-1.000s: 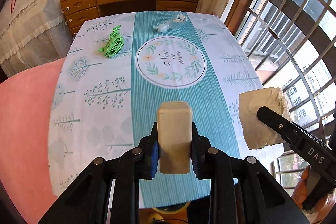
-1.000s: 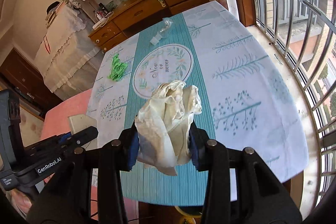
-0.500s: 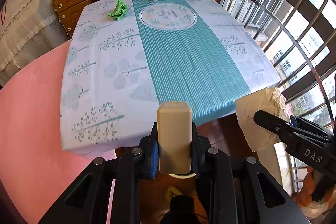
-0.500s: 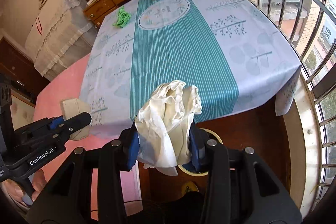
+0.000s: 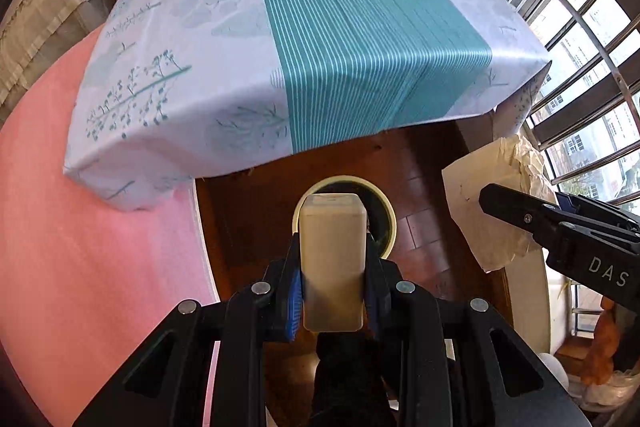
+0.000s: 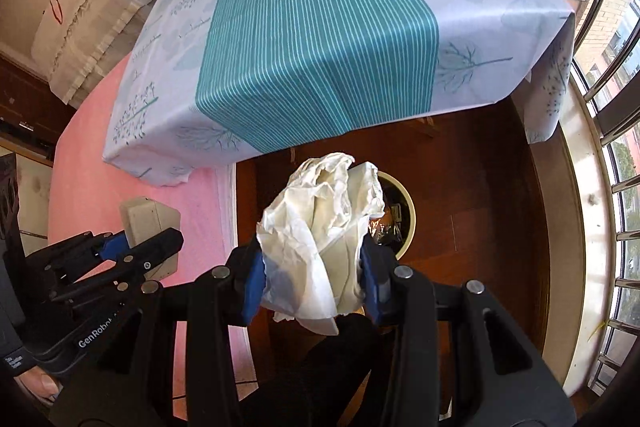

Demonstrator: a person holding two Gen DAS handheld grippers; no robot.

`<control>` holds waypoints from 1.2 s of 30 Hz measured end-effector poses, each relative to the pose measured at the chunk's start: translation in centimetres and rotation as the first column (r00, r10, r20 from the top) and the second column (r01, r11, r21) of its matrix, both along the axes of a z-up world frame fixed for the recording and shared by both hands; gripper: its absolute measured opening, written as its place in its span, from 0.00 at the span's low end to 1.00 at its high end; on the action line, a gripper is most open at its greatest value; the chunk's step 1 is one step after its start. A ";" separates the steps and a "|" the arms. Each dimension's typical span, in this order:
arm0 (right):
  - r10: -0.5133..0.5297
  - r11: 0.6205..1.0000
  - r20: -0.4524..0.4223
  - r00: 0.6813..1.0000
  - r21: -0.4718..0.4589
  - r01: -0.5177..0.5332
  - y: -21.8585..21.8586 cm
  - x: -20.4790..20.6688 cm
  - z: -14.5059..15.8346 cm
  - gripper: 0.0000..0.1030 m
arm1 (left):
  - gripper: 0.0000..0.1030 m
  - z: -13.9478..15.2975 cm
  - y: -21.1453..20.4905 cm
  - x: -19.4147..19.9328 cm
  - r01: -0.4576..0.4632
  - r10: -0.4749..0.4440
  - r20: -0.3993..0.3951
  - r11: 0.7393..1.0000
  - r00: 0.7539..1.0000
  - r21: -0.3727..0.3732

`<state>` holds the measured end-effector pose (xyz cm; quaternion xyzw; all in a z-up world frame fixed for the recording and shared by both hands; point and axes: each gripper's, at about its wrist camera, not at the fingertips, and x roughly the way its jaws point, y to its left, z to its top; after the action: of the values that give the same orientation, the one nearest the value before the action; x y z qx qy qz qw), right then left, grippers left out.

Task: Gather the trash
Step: 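Carry the soap bar and tissue over the bin with both grippers, then open both grippers to drop the soap bar and tissue into the bin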

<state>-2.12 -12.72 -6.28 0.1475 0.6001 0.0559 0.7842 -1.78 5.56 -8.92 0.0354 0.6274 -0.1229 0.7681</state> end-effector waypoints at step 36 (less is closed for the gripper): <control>0.032 0.999 -0.090 0.995 -0.038 -0.036 -2.9 2.1 -39.7 0.53 | 0.51 -40.3 -2.7 2.9 -0.074 0.081 -0.111 0.995 0.991 0.062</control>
<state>-0.07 -15.61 -46.00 0.1241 0.6379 0.0506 0.7584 1.10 2.88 -49.25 0.0263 0.6742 -0.0765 0.7341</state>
